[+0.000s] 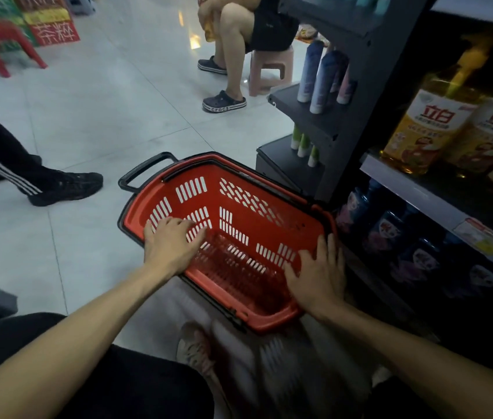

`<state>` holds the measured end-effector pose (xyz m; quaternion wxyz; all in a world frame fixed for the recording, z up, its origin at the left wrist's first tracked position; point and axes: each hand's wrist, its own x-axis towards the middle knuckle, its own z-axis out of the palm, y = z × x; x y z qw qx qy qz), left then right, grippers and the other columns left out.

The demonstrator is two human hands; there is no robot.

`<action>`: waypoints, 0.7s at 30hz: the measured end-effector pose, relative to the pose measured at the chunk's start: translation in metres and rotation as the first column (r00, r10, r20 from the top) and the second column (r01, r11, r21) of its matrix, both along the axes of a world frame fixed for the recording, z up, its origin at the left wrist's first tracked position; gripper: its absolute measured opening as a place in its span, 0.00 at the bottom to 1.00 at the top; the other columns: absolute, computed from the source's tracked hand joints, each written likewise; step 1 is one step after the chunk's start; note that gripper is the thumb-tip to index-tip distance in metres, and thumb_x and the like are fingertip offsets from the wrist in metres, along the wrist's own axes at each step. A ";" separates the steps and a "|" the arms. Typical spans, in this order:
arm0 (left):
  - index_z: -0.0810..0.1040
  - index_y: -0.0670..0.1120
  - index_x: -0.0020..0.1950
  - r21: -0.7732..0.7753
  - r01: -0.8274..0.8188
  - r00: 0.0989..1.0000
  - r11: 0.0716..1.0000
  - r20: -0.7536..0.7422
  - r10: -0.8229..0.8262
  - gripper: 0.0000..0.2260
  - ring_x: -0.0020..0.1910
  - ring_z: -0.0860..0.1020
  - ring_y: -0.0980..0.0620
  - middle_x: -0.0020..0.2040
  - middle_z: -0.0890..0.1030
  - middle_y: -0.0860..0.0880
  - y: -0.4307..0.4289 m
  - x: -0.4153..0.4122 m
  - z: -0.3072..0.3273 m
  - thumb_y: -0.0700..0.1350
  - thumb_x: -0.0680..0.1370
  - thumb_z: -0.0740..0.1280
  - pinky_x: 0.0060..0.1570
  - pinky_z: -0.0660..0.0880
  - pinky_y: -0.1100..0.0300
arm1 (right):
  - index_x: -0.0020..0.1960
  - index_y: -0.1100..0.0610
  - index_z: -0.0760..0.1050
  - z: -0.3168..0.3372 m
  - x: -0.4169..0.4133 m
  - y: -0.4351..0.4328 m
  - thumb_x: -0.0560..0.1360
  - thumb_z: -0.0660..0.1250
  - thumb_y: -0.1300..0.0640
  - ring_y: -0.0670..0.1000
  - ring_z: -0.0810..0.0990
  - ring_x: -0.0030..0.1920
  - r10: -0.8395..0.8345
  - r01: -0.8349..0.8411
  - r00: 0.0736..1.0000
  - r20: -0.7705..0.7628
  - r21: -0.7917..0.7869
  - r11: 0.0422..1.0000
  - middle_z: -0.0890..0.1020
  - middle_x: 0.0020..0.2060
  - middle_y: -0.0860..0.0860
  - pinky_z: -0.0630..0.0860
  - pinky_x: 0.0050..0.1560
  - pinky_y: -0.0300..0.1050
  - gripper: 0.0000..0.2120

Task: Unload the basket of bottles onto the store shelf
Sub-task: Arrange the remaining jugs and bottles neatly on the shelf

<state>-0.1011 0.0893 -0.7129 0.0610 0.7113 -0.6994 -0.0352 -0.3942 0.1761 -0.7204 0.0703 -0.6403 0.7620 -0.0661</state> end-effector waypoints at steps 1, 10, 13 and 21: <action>0.81 0.53 0.67 -0.033 -0.024 0.999 0.999 0.020 0.025 0.29 0.70 0.74 0.47 0.66 0.82 0.50 -0.008 0.009 0.000 0.69 0.82 0.51 0.76 0.57 0.35 | 0.68 0.50 0.75 0.002 0.004 -0.001 0.78 0.56 0.35 0.61 0.46 0.82 0.027 -0.027 1.000 0.013 0.004 1.000 0.56 0.81 0.62 0.47 0.81 0.60 0.27; 0.74 0.52 0.71 0.117 -0.198 0.976 0.973 -0.064 0.207 0.24 0.79 0.58 0.39 0.74 0.70 0.41 0.021 -0.007 -0.004 0.64 0.81 0.58 0.74 0.54 0.28 | 0.75 0.49 0.68 0.015 0.019 -0.024 0.82 0.57 0.37 0.56 0.57 0.81 0.263 -0.261 0.956 0.133 -0.035 0.965 0.63 0.80 0.56 0.60 0.77 0.56 0.27; 0.74 0.56 0.72 0.132 -0.135 0.983 0.982 -0.107 0.149 0.25 0.80 0.56 0.41 0.75 0.69 0.45 0.032 -0.021 -0.005 0.67 0.81 0.56 0.74 0.50 0.26 | 0.74 0.50 0.70 0.008 0.021 -0.035 0.82 0.57 0.37 0.57 0.56 0.82 0.304 -0.301 0.950 0.075 -0.045 0.953 0.65 0.79 0.56 0.59 0.78 0.56 0.26; 0.78 0.52 0.66 0.073 -0.119 0.990 0.990 -0.063 0.124 0.21 0.72 0.67 0.42 0.66 0.76 0.44 -0.021 0.032 -0.001 0.64 0.81 0.61 0.72 0.57 0.28 | 0.77 0.50 0.67 0.015 0.037 -0.054 0.82 0.56 0.35 0.54 0.51 0.83 0.447 -0.450 0.880 0.160 -0.019 0.893 0.59 0.81 0.53 0.55 0.79 0.56 0.29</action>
